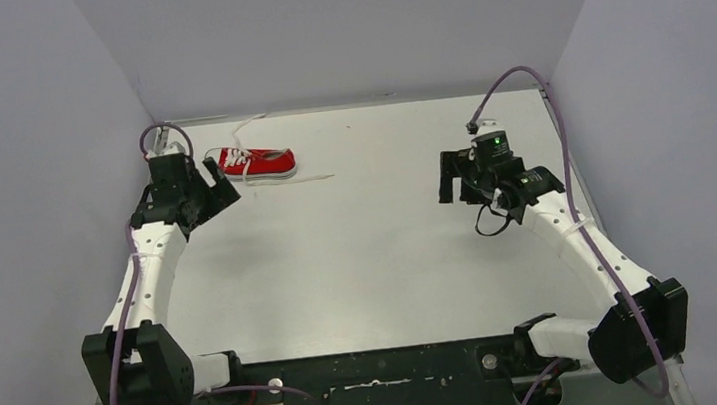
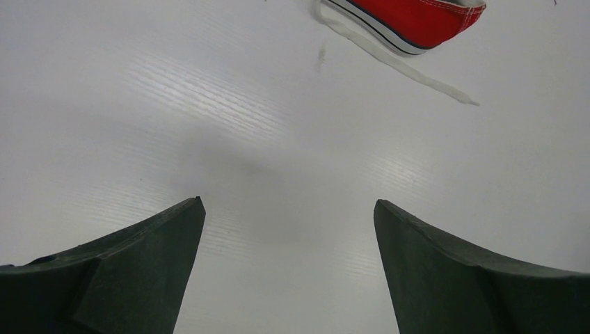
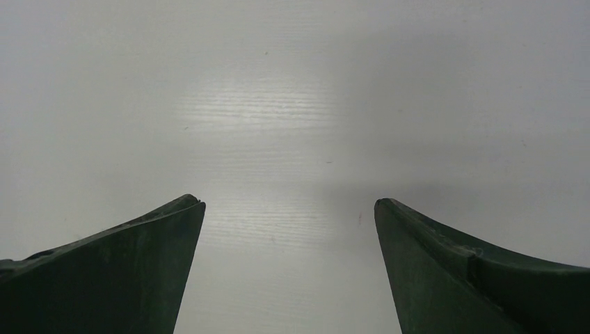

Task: Tie the shoes

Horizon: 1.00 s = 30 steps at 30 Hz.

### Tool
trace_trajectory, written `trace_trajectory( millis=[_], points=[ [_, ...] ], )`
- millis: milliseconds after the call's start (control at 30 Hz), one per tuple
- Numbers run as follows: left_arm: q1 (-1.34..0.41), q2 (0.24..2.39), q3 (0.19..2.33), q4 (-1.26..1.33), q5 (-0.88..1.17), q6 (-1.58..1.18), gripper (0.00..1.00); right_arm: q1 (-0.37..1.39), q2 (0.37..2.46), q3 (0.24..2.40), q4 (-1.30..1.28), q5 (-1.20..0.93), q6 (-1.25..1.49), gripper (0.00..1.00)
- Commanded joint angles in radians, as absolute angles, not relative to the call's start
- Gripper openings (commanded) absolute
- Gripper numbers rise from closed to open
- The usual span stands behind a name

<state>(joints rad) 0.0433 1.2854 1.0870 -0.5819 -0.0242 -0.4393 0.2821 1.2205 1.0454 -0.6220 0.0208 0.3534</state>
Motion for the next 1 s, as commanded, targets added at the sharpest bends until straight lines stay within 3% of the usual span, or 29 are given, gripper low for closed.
trace_trajectory(
  millis=[0,167,367,700,967],
  points=[
    [-0.001,1.342,1.071,-0.437,0.027,-0.586,0.89,0.361,1.203,1.127,-0.680,-0.013,0.410,1.00],
    [-0.050,1.457,1.081,-0.270,0.006,-0.780,0.86,0.399,1.204,1.200,-0.765,-0.042,0.415,1.00],
    [-0.080,1.698,1.291,-0.261,-0.024,-0.968,0.79,0.381,1.204,1.262,-0.833,-0.038,0.380,1.00],
    [-0.094,1.956,1.456,-0.226,-0.041,-1.211,0.67,0.173,1.161,1.262,-0.853,-0.087,0.330,1.00],
    [-0.091,2.071,1.538,-0.233,-0.027,-1.239,0.67,0.155,1.186,1.297,-0.861,-0.060,0.297,1.00]
  ],
)
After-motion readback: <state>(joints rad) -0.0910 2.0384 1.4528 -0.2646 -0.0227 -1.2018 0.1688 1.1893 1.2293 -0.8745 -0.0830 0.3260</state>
